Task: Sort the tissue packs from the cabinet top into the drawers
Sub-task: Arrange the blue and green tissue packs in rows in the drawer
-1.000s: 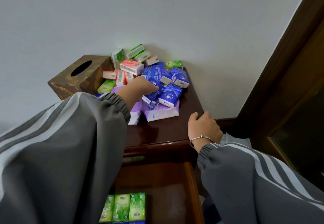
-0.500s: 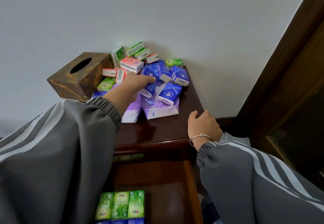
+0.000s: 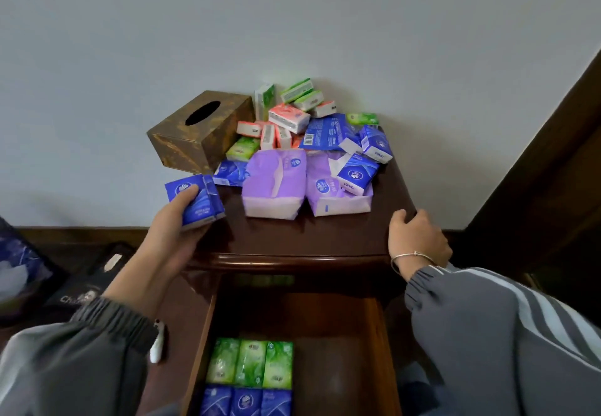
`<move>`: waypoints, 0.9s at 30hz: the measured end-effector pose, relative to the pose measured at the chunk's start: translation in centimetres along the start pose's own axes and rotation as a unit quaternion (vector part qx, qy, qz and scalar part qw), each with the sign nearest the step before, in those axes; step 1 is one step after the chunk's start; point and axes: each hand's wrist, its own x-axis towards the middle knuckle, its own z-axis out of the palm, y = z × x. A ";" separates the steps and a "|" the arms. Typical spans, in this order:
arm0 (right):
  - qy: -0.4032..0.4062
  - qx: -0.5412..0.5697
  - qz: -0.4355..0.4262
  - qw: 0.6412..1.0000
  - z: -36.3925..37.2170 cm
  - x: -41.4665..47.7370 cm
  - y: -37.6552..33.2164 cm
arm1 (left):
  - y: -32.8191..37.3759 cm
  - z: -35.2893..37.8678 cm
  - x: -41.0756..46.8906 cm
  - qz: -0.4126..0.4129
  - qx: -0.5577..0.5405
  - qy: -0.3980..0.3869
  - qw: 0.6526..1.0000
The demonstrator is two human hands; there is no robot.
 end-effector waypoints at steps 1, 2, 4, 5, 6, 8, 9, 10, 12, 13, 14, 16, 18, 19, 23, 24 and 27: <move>0.000 -0.002 0.001 1.000 0.0 0.0 0.0 | -0.2 -0.5 0.3 0.005 -0.008 0.005 1.000; -0.002 -0.004 0.002 1.000 -0.1 -0.1 0.0 | -0.3 -0.8 0.6 0.009 -0.013 0.008 1.000; -0.004 -0.007 0.008 1.000 -0.2 -0.3 -0.1 | -0.5 -1.1 1.2 0.013 0.005 0.017 1.000; -0.003 -0.006 0.010 1.000 -0.2 -0.4 -0.2 | -0.6 -1.2 1.4 0.014 0.018 0.017 1.000; -0.003 -0.001 0.008 1.000 -0.3 -0.5 -0.1 | -0.7 -1.2 1.5 0.013 0.025 0.013 1.000; -0.004 0.024 -0.010 1.000 -0.6 -0.7 -0.1 | -0.5 -1.5 1.6 0.001 0.020 -0.002 1.000; 0.000 0.042 -0.023 0.999 -0.7 -0.8 -0.1 | -0.3 -1.6 1.5 -0.009 0.011 -0.011 1.000; 0.011 0.057 -0.032 0.998 -0.9 -0.8 -0.2 | -0.1 -1.7 1.5 -0.019 0.006 -0.015 1.000; 0.049 0.077 -0.044 0.995 -1.4 -1.0 -1.1 | 0.1 -1.7 1.5 -0.027 0.014 -0.010 0.999; 0.070 0.086 -0.062 0.992 -1.6 -1.0 -1.9 | 0.2 -1.6 1.6 -0.024 0.027 -0.006 0.999; 0.089 0.098 -0.095 0.987 -1.9 -1.0 -3.1 | 0.1 -1.5 1.7 -0.018 0.043 -0.003 0.999; 0.106 0.121 -0.191 0.968 -2.2 -0.7 -6.3 | -0.1 -1.0 1.9 0.007 0.069 -0.003 0.998; 0.107 0.123 -0.292 0.943 -2.3 0.3 -10.4 | -0.3 -0.5 2.2 0.030 0.064 -0.005 0.997; 0.101 0.109 -0.338 0.929 -2.1 1.0 -12.5 | -0.4 -0.3 2.4 0.038 0.056 -0.007 0.998; 0.031 -0.054 -0.469 0.881 -0.2 5.0 -20.2 | -0.9 -0.3 3.2 0.064 0.035 -0.025 0.997; 0.012 -0.084 -0.488 0.869 0.4 6.1 -22.0 | -1.1 -0.5 3.5 0.075 0.038 -0.027 0.996; -0.032 -0.134 -0.495 0.858 1.0 9.0 -25.3 | -1.7 -0.5 3.3 0.104 0.064 -0.030 0.992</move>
